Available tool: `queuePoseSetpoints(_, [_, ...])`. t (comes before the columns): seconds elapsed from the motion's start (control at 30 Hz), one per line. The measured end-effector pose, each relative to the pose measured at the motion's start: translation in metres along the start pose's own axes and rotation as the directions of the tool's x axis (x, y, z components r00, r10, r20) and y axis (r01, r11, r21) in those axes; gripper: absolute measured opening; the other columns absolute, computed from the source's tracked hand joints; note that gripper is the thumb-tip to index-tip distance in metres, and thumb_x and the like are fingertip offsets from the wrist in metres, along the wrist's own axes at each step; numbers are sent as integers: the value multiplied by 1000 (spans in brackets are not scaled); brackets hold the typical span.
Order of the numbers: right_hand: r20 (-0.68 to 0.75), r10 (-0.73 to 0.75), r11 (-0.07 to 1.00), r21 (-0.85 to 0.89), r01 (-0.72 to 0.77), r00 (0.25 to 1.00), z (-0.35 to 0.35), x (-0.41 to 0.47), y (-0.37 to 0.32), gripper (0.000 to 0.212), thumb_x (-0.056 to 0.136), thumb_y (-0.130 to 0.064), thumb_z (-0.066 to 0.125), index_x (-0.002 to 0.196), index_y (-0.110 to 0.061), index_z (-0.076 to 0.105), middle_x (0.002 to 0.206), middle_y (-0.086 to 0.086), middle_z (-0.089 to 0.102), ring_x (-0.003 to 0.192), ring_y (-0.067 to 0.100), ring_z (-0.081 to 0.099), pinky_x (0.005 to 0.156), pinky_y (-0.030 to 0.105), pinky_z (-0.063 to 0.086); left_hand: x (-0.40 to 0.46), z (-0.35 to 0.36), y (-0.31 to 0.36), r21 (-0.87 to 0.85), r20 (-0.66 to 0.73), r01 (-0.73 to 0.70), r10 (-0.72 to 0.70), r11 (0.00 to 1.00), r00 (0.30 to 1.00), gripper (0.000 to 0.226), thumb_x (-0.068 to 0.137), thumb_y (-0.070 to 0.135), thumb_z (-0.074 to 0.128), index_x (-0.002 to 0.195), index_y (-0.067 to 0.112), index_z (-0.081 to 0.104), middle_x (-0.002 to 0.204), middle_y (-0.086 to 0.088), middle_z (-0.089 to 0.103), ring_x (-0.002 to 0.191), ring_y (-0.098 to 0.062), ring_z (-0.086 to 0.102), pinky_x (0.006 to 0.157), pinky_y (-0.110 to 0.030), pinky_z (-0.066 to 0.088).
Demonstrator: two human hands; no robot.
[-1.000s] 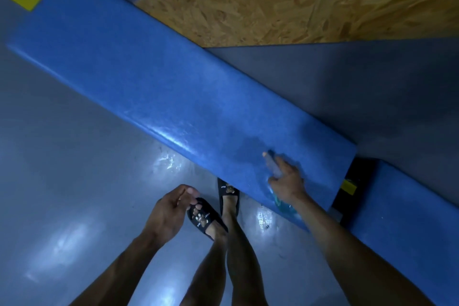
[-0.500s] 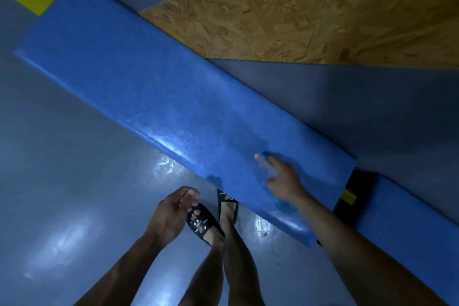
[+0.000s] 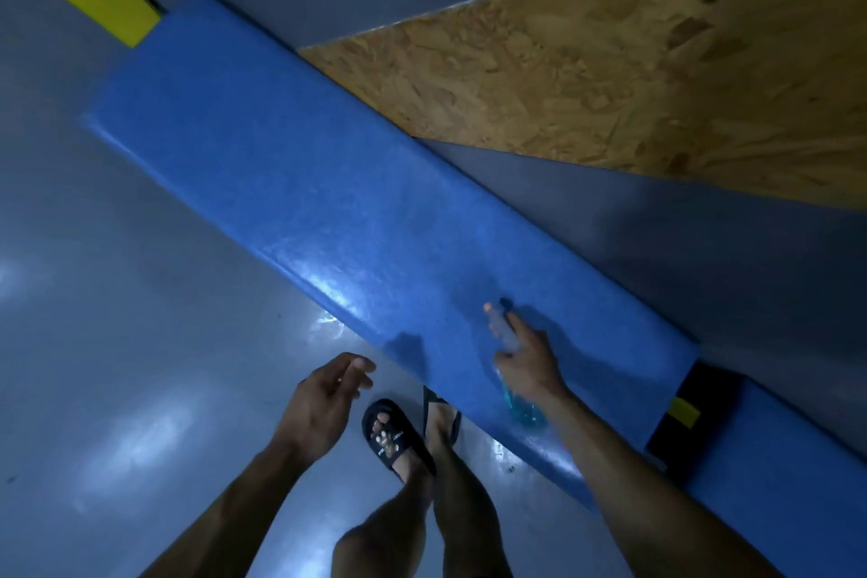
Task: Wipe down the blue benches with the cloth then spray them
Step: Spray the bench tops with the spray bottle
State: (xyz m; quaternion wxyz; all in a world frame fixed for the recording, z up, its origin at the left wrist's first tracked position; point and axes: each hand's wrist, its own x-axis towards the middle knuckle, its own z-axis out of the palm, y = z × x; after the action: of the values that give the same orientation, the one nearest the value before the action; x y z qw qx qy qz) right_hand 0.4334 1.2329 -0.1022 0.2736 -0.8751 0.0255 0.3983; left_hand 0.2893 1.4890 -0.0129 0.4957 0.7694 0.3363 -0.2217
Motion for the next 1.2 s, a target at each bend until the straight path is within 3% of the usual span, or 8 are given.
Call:
queuePoseSetpoints(0.13, [-141, -1, 995, 97, 15, 990, -53, 48, -12, 59, 70, -20, 53, 124, -41, 57, 102, -13, 66, 90, 19, 65, 82, 36, 56, 8, 3, 4, -12, -5, 14, -14, 1000, 1000, 33, 101, 48, 37, 100, 33, 66, 91, 9, 73, 83, -2, 67, 67, -18, 50])
queuePoseSetpoints(0.3, [-150, -63, 993, -106, 47, 987, -73, 79, -22, 43, 83, -10, 56, 122, -25, 63, 95, -16, 58, 89, 17, 61, 80, 31, 50, 14, 3, 4, -57, -3, 3, -3, 998, 1000, 32, 101, 48, 40, 97, 31, 67, 88, 9, 73, 81, -3, 67, 75, -23, 53])
queuePoseSetpoints(0.5, [81, -137, 989, -53, 142, 987, -3, 30, -39, 52, 74, -17, 54, 121, -38, 51, 97, 5, 67, 80, 30, 66, 68, 42, 57, 24, -17, 1, -100, 4, 28, -28, 995, 1000, 36, 94, 55, 38, 96, 34, 67, 89, 10, 72, 83, 2, 66, 75, -25, 51])
queuePoseSetpoints(0.67, [199, -287, 935, -157, 320, 937, 72, -16, -61, 50, 73, -19, 50, 121, -31, 57, 105, -8, 65, 95, 17, 61, 81, 37, 52, 37, -47, -11, -85, 24, 48, -46, 995, 999, 25, 104, 37, 43, 98, 30, 66, 93, 4, 73, 81, 2, 66, 73, -21, 48])
queuePoseSetpoints(0.77, [131, -273, 946, -141, 291, 953, 97, -24, -76, 44, 71, -21, 49, 114, -26, 59, 98, -6, 63, 94, 19, 60, 80, 38, 51, 43, -67, -18, -47, 29, 44, -43, 998, 999, 25, 104, 31, 44, 98, 27, 68, 93, 4, 73, 82, 4, 64, 70, -8, 44])
queuePoseSetpoints(0.93, [4, -72, 996, 58, 72, 997, 84, 9, -97, 46, 73, -21, 51, 117, -35, 55, 102, -6, 65, 95, 25, 66, 78, 46, 56, 51, -101, -30, -119, 44, 63, -58, 991, 997, 22, 92, 44, 47, 90, 38, 67, 87, 8, 74, 84, -6, 69, 76, -22, 50])
queuePoseSetpoints(1.1, [-204, 27, 975, 220, 19, 979, 25, 57, -117, 59, 84, 7, 56, 135, -21, 59, 113, -7, 63, 101, 17, 66, 73, 9, 45, 62, -123, -36, -169, 63, 99, -89, 981, 994, 24, 81, 42, 45, 87, 41, 68, 85, 9, 74, 86, -17, 69, 78, -31, 52])
queuePoseSetpoints(1.2, [-292, -43, 994, 79, 69, 955, -1, 76, -125, 60, 85, 8, 58, 140, -17, 55, 113, 3, 63, 103, 16, 60, 79, 16, 40, 69, -135, -44, -148, 81, 79, -68, 986, 994, 23, 87, 38, 46, 91, 39, 68, 85, 10, 73, 85, -16, 69, 82, -37, 53])
